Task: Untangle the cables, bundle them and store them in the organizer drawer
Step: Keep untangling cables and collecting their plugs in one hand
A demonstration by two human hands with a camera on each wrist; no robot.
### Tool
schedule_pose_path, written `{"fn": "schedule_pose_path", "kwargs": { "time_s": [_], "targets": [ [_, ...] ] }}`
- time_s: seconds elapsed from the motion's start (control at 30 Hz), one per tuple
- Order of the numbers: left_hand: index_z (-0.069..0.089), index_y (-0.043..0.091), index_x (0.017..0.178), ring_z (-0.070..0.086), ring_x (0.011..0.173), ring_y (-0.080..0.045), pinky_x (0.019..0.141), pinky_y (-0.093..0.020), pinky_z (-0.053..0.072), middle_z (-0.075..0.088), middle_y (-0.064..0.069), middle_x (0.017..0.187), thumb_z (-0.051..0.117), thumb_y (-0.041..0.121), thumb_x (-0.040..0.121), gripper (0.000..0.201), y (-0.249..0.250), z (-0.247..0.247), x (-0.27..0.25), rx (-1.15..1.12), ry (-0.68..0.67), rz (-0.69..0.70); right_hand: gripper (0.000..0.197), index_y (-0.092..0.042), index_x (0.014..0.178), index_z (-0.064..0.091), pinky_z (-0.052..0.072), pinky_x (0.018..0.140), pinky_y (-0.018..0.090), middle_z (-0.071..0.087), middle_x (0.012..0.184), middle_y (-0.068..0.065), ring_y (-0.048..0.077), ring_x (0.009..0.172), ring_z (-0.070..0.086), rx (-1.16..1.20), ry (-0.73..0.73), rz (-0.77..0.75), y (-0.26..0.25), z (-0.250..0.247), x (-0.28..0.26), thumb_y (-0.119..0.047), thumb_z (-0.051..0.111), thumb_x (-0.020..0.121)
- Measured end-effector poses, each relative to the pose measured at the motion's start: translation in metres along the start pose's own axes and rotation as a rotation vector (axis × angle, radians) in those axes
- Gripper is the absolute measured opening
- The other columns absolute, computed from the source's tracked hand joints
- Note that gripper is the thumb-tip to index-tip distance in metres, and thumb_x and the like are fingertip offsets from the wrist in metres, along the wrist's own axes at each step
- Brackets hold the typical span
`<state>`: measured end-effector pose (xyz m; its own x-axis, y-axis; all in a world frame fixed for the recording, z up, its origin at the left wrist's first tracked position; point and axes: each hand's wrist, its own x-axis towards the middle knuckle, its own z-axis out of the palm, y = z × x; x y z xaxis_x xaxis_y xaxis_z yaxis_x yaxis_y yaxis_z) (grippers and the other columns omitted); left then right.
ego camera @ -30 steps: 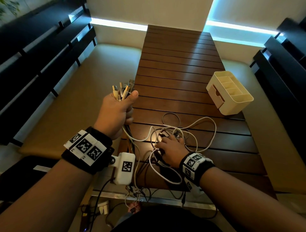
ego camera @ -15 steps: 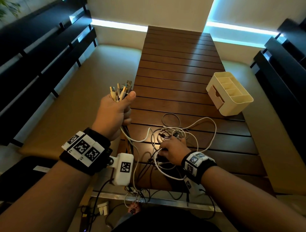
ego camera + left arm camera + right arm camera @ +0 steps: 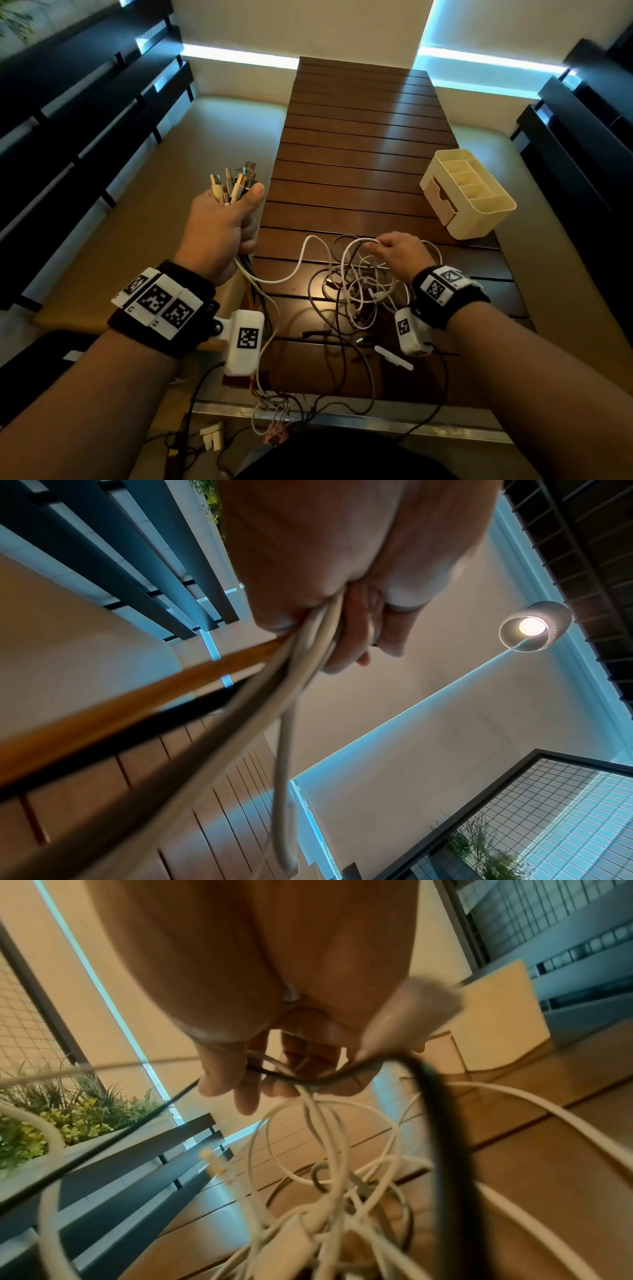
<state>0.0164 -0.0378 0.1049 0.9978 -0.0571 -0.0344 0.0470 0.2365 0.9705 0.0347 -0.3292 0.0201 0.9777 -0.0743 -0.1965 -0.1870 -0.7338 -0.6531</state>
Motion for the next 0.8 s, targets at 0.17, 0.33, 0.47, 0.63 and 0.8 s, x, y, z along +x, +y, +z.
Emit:
{"fn": "schedule_pose_path", "kwargs": {
  "time_s": [0.17, 0.33, 0.47, 0.63, 0.8],
  "targets": [
    [0.050, 0.015, 0.108, 0.020, 0.045, -0.012, 0.043, -0.025, 0.020, 0.026, 0.003, 0.057, 0.057, 0.024, 0.099, 0.014, -0.003, 0.004, 0.004, 0.054, -0.001, -0.014, 0.027, -0.023, 0.088, 0.075, 0.051, 0.069, 0.031, 0.070, 0.083, -0.005, 0.015, 0.081, 0.065, 0.141, 0.106, 0.010, 0.002, -0.003, 0.003, -0.044, 0.060, 0.096],
    [0.050, 0.015, 0.107, 0.022, 0.046, -0.013, 0.043, -0.025, 0.023, 0.025, -0.001, 0.061, 0.059, 0.025, 0.097, 0.017, -0.003, 0.010, 0.006, 0.078, 0.010, -0.032, 0.040, -0.015, 0.092, 0.071, 0.050, 0.075, 0.038, 0.067, 0.088, 0.003, 0.024, 0.086, 0.061, 0.191, 0.428, 0.153, 0.003, -0.014, 0.014, -0.046, 0.049, 0.100],
    [0.049, 0.015, 0.106, 0.022, 0.046, -0.013, 0.043, -0.025, 0.024, 0.024, -0.001, 0.061, 0.060, 0.025, 0.097, 0.017, -0.005, 0.011, 0.007, 0.086, 0.014, -0.021, 0.029, -0.019, 0.110, 0.064, 0.053, 0.085, 0.039, 0.063, 0.105, 0.000, 0.021, 0.096, 0.062, 0.080, 0.266, 0.247, 0.026, -0.015, 0.026, -0.040, 0.067, 0.091],
    [0.048, 0.014, 0.103, 0.020, 0.046, -0.013, 0.044, -0.025, 0.021, 0.023, -0.001, 0.061, 0.060, 0.023, 0.097, 0.016, -0.008, 0.009, 0.007, 0.076, 0.017, -0.024, 0.050, -0.016, 0.126, 0.058, 0.057, 0.091, 0.047, 0.062, 0.116, 0.006, 0.024, 0.103, 0.064, 0.241, 0.104, 0.282, 0.050, 0.007, 0.018, -0.020, 0.080, 0.081],
    [0.048, 0.016, 0.105, 0.021, 0.045, -0.012, 0.042, -0.023, 0.023, 0.025, 0.002, 0.059, 0.061, 0.024, 0.096, 0.018, -0.012, 0.005, 0.011, 0.067, 0.030, -0.039, 0.011, -0.023, 0.091, 0.061, 0.056, 0.077, 0.032, 0.063, 0.095, -0.003, 0.014, 0.089, 0.062, 0.097, 0.255, 0.100, 0.044, 0.014, -0.014, -0.021, 0.071, 0.089]
  ]
}}
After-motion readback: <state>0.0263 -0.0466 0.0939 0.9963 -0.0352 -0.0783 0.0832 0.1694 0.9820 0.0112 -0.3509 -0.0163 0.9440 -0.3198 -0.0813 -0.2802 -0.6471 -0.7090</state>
